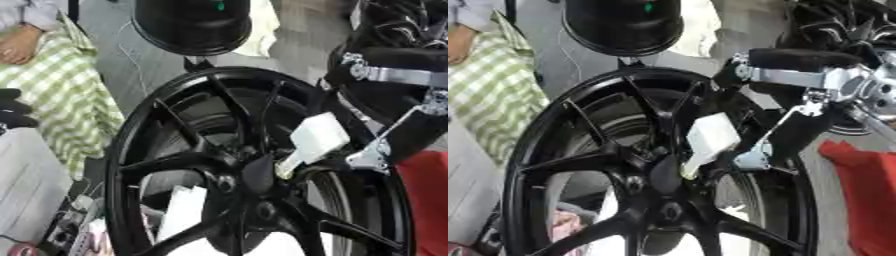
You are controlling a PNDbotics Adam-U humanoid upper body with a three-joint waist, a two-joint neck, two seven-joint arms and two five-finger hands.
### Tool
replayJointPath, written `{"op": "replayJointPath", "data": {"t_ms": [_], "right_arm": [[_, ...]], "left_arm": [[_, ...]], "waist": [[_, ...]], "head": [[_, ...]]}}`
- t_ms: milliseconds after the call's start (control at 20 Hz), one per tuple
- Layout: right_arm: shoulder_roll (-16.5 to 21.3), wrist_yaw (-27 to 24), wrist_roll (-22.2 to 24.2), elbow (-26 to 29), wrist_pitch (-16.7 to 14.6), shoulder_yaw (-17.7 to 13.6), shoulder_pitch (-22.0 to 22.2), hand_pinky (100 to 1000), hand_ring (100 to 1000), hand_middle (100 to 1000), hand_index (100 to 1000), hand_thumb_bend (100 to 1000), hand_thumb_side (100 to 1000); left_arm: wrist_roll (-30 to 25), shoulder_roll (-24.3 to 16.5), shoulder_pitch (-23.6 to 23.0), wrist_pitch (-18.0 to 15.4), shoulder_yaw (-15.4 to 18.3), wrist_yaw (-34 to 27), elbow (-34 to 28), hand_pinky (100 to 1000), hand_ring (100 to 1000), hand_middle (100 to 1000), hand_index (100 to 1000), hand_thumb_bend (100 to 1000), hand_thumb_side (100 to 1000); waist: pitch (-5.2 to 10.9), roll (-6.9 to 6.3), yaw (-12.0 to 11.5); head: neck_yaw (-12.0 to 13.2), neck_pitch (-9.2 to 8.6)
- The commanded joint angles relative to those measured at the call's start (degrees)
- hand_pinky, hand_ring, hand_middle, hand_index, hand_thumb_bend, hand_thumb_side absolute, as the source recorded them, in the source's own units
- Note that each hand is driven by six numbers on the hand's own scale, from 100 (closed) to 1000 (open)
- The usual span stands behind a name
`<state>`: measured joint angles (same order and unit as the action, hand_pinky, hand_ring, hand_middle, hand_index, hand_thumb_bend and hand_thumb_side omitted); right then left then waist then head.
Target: Pull the pin out of the wheel hub.
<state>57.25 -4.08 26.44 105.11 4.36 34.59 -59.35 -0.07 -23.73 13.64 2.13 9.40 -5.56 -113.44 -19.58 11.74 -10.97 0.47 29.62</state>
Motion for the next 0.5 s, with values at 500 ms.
{"op": "replayJointPath", "data": {"t_ms": [500], "right_arm": [[2.77, -1.59, -1.31, 1.38, -0.09, -2.08, 0.70, 714, 632, 343, 403, 422, 164]], "left_arm": [[-0.07, -0.42, -0.39, -0.04, 0.61, -0.10, -1.15, 730, 580, 581, 759, 100, 820]], "waist": [[2.85, -1.36, 0.19]], "head": [[0.36, 1.24]]}}
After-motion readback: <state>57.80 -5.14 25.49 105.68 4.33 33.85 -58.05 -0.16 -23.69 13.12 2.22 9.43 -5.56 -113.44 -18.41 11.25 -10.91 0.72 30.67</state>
